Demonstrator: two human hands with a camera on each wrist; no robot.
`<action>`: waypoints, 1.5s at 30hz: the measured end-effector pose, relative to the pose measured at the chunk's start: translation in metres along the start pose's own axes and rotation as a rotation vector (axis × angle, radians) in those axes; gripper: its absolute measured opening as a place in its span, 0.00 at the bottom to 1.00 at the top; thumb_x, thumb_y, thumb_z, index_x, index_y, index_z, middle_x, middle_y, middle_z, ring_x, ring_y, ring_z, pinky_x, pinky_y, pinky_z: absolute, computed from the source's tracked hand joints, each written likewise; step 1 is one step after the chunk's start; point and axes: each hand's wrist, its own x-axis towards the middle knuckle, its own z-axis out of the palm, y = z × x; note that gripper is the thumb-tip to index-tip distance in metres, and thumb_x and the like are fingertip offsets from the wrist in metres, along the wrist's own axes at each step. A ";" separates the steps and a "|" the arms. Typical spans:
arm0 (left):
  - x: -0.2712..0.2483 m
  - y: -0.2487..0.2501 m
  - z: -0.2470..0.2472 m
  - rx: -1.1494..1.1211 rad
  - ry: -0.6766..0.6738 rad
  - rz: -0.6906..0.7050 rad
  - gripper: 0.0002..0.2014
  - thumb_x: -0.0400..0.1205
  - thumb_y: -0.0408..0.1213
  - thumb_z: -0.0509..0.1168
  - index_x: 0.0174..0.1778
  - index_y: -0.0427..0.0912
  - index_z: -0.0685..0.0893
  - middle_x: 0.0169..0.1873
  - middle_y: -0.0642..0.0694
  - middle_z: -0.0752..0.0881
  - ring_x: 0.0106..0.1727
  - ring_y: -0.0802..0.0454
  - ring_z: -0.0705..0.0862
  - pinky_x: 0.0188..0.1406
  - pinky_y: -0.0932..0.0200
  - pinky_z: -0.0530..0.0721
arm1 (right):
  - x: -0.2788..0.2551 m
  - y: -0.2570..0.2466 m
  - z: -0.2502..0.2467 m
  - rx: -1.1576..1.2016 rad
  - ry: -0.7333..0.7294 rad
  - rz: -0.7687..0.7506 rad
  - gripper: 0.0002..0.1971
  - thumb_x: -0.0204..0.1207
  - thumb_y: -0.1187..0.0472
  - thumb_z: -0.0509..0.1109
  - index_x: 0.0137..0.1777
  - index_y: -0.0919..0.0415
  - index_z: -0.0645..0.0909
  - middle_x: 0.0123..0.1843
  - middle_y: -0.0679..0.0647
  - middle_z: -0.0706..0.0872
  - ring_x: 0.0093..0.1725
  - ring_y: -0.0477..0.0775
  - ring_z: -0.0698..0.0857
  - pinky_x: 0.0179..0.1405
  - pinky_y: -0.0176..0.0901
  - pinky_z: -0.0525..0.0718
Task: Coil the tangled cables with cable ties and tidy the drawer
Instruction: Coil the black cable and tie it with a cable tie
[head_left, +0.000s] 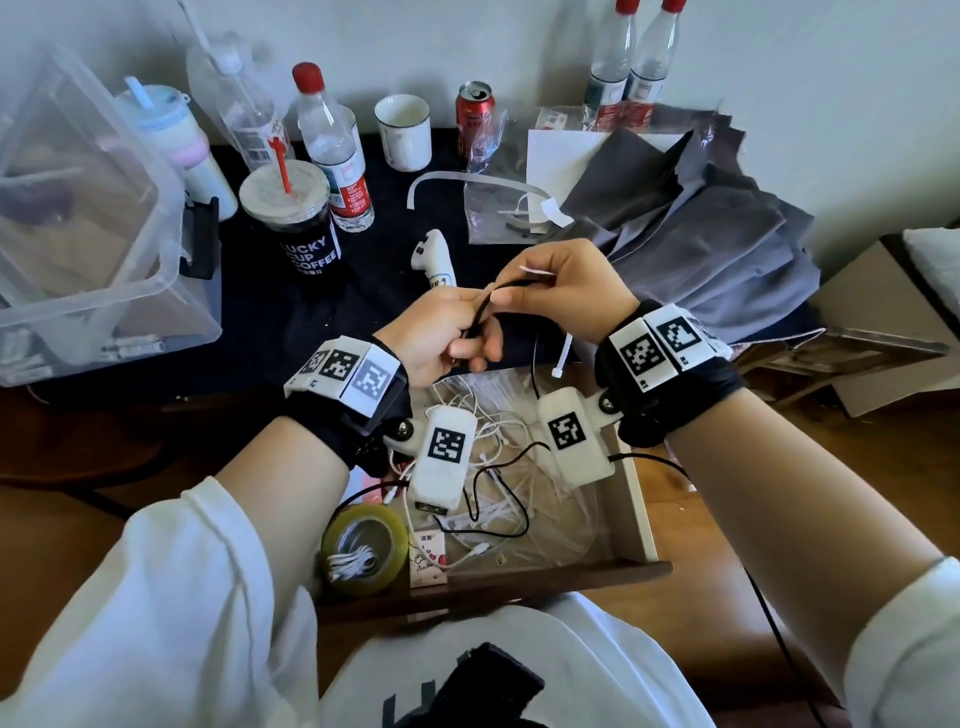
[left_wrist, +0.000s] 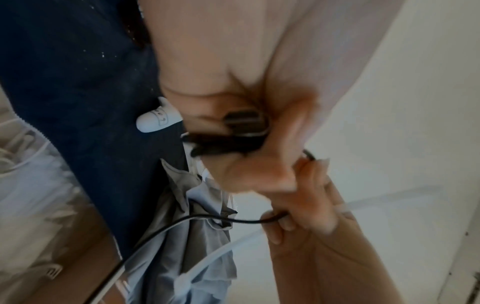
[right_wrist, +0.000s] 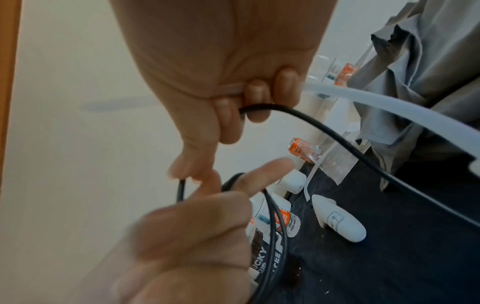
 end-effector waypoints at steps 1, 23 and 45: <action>0.000 -0.001 0.000 -0.033 -0.031 -0.024 0.18 0.88 0.30 0.45 0.44 0.34 0.80 0.12 0.48 0.74 0.10 0.63 0.61 0.14 0.68 0.70 | 0.001 0.002 0.000 -0.012 0.052 -0.012 0.09 0.67 0.66 0.78 0.34 0.53 0.81 0.34 0.48 0.85 0.37 0.46 0.84 0.47 0.49 0.84; 0.006 0.014 -0.008 -0.778 0.007 0.279 0.21 0.87 0.43 0.47 0.60 0.33 0.79 0.49 0.49 0.90 0.24 0.65 0.78 0.26 0.74 0.77 | -0.007 0.025 0.024 -0.110 -0.150 0.215 0.08 0.80 0.58 0.65 0.52 0.53 0.86 0.22 0.46 0.74 0.22 0.40 0.70 0.33 0.36 0.71; 0.009 -0.012 -0.016 -0.125 0.140 0.010 0.12 0.88 0.37 0.53 0.49 0.33 0.78 0.28 0.49 0.89 0.28 0.57 0.87 0.27 0.64 0.85 | -0.004 0.016 0.027 -0.176 -0.185 0.119 0.03 0.70 0.57 0.76 0.42 0.54 0.89 0.37 0.51 0.88 0.35 0.43 0.82 0.44 0.43 0.78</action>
